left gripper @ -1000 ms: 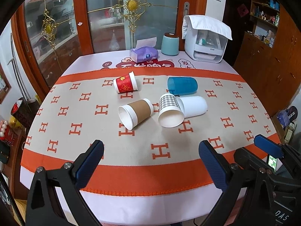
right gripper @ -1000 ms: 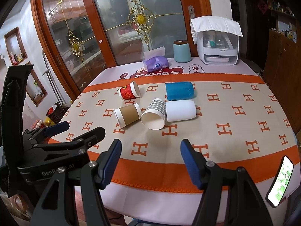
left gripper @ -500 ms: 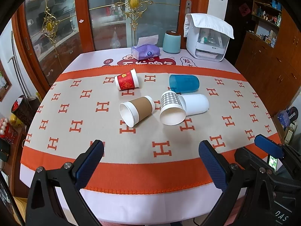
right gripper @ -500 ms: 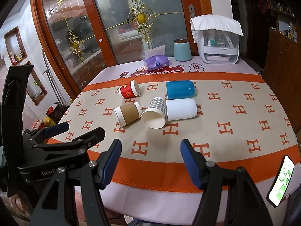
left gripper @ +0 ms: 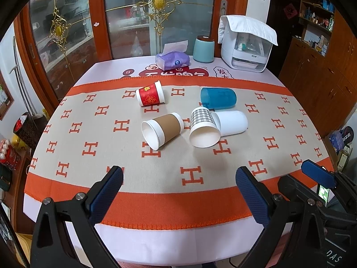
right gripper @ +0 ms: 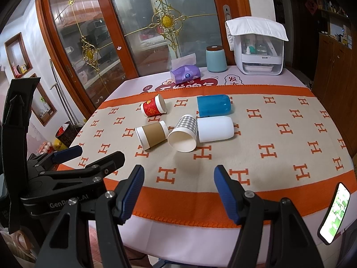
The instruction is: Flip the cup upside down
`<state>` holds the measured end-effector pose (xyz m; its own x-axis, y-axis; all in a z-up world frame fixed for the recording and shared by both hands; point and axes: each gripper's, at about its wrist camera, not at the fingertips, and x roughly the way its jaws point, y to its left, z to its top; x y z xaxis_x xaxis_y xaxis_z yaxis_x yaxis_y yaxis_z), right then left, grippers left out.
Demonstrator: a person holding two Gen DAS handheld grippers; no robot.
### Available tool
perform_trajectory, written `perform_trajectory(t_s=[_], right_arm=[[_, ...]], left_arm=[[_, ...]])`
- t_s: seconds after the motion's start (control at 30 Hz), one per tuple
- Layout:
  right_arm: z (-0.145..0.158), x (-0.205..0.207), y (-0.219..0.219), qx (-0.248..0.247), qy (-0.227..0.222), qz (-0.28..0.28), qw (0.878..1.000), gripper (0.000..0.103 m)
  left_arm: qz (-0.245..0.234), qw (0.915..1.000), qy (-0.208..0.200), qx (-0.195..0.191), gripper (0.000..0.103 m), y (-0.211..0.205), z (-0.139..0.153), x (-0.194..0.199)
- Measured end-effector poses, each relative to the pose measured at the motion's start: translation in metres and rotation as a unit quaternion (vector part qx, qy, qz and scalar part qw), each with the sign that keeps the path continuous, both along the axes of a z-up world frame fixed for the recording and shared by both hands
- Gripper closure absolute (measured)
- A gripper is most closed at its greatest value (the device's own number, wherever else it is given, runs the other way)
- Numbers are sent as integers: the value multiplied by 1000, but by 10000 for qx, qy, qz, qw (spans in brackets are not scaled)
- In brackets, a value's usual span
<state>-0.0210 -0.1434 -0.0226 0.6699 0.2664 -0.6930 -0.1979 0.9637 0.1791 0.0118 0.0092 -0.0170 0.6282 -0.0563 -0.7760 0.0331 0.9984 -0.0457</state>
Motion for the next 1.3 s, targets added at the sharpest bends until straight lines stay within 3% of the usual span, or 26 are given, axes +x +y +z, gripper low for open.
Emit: perform_trajectory(t_s=[0.8, 1.1, 1.3], right_arm=[[-12, 12, 9, 17, 184, -40, 9998, 38], [-8, 59, 8, 157, 450, -126, 9988, 38], [-14, 100, 9, 237, 681, -243, 9971, 38]], left_arm=[[-116, 9998, 127, 66, 3, 13, 0, 21], [-635, 9969, 428, 192, 3, 35, 4, 78], [-1182, 9889, 858, 255, 3, 40, -10, 134]])
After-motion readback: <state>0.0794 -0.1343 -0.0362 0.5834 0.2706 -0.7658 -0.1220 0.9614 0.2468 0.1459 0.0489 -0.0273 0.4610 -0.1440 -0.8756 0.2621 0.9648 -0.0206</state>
